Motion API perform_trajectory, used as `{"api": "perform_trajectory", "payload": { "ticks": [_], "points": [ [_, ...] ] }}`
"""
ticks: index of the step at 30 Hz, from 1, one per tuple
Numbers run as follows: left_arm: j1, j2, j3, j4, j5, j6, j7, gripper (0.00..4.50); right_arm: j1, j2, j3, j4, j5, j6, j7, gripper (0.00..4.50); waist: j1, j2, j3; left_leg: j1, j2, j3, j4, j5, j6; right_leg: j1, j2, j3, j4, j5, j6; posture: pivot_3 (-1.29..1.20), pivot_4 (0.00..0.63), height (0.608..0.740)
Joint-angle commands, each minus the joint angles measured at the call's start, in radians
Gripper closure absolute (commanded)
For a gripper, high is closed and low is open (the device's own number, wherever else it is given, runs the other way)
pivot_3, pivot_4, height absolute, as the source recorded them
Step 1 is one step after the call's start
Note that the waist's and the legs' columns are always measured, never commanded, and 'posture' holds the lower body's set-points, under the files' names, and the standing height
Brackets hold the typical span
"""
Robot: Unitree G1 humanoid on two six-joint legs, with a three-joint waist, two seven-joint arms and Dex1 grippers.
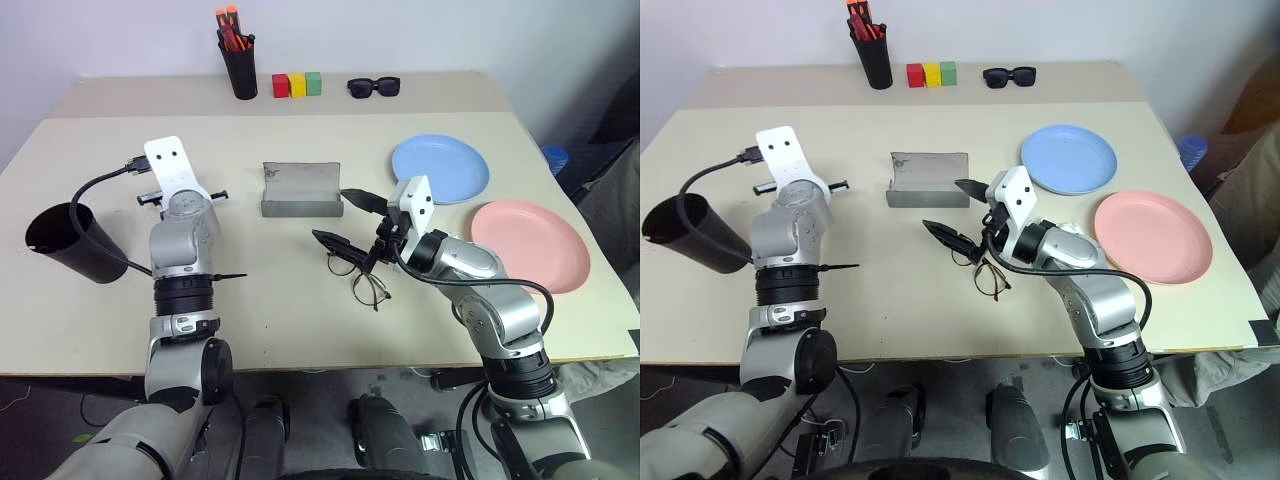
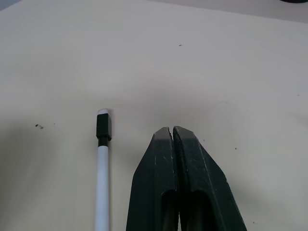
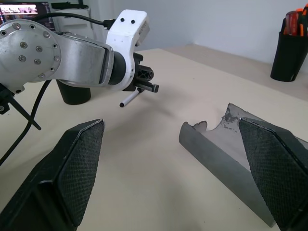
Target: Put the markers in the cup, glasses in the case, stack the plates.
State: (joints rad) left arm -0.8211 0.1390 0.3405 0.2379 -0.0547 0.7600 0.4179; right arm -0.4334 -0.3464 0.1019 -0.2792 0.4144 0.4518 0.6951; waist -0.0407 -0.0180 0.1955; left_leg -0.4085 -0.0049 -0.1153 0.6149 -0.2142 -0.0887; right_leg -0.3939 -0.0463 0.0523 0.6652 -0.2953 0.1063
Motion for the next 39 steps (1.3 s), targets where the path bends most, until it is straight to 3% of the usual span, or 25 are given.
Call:
{"api": "perform_trajectory", "payload": {
  "ticks": [1,4,6,8,13,21,24,30,35,39],
  "points": [
    [-0.004,0.016,0.030,-0.017,-0.002,0.007,0.017,4.46,-0.003,-0.003,-0.004,-0.029,0.005,-0.011,0.003,0.00,-0.001,0.000,0.000,0.000,0.000,0.000,0.000,0.000,0.000,0.000,0.000,0.000,0.000,0.000,0.000,0.00,0.150,0.740],
    [0.001,0.015,0.096,-0.015,-0.037,0.033,0.024,4.46,0.004,-0.003,0.000,-0.040,0.005,-0.007,0.000,0.00,-0.001,0.000,0.000,0.000,0.000,0.000,0.000,0.000,0.000,0.000,0.000,0.000,0.000,0.000,0.000,0.00,0.150,0.740],
    [0.002,0.013,0.153,-0.011,-0.074,0.074,0.027,3.95,0.010,0.001,0.004,-0.048,0.004,-0.007,-0.004,0.00,-0.001,0.000,0.000,0.000,0.000,0.000,0.000,0.000,0.000,0.000,0.000,0.000,0.000,0.000,0.000,0.00,0.150,0.740],
    [0.001,0.016,0.189,-0.002,-0.089,0.108,0.041,3.15,0.015,0.006,0.011,-0.055,0.002,-0.008,-0.010,0.00,-0.001,0.000,0.000,0.000,0.000,0.000,0.000,0.000,0.000,0.000,0.000,0.000,0.000,0.000,0.000,0.00,0.150,0.740],
    [-0.021,0.045,0.236,0.040,-0.119,0.206,0.036,0.59,0.047,0.031,0.031,-0.075,-0.008,-0.023,-0.038,0.00,-0.001,0.000,0.000,0.000,0.000,0.000,0.000,0.000,0.000,0.000,0.000,0.000,0.000,0.000,0.000,0.00,0.150,0.740],
    [-0.040,0.081,0.238,0.117,-0.151,0.270,-0.001,0.59,0.078,0.058,0.044,-0.095,-0.018,-0.035,-0.070,0.00,-0.001,0.000,0.000,0.000,0.000,0.000,0.000,0.000,0.000,0.000,0.000,0.000,0.001,0.000,0.000,0.00,0.150,0.740],
    [-0.045,0.087,0.240,0.132,-0.158,0.283,-0.014,1.46,0.083,0.057,0.047,-0.098,-0.016,-0.033,-0.070,0.00,-0.001,0.000,0.000,0.001,0.000,0.000,0.000,0.000,0.000,0.000,0.000,0.000,0.001,0.000,0.000,0.00,0.150,0.740],
    [-0.042,0.089,0.230,0.118,-0.144,0.286,-0.005,4.47,0.067,0.056,0.048,-0.081,-0.013,-0.035,-0.058,0.00,0.008,0.000,0.000,0.001,0.000,0.000,0.000,0.000,0.000,0.001,0.000,0.000,0.001,0.000,0.000,0.00,0.150,0.740],
    [-0.022,0.092,0.156,0.062,-0.117,0.238,-0.037,4.47,0.059,0.054,0.049,-0.073,-0.010,-0.033,-0.047,0.00,0.009,0.000,0.000,0.001,0.000,0.000,0.000,0.000,0.000,0.001,0.000,0.000,0.001,0.000,0.000,0.00,0.150,0.740],
    [0.022,0.113,0.023,-0.020,-0.091,0.068,-0.157,4.47,0.051,0.053,0.047,-0.065,-0.011,-0.032,-0.040,0.00,0.006,0.000,0.000,0.001,0.000,0.000,0.000,0.000,0.000,0.000,0.000,0.000,0.001,0.000,0.000,0.00,0.150,0.740]
  ]
}}
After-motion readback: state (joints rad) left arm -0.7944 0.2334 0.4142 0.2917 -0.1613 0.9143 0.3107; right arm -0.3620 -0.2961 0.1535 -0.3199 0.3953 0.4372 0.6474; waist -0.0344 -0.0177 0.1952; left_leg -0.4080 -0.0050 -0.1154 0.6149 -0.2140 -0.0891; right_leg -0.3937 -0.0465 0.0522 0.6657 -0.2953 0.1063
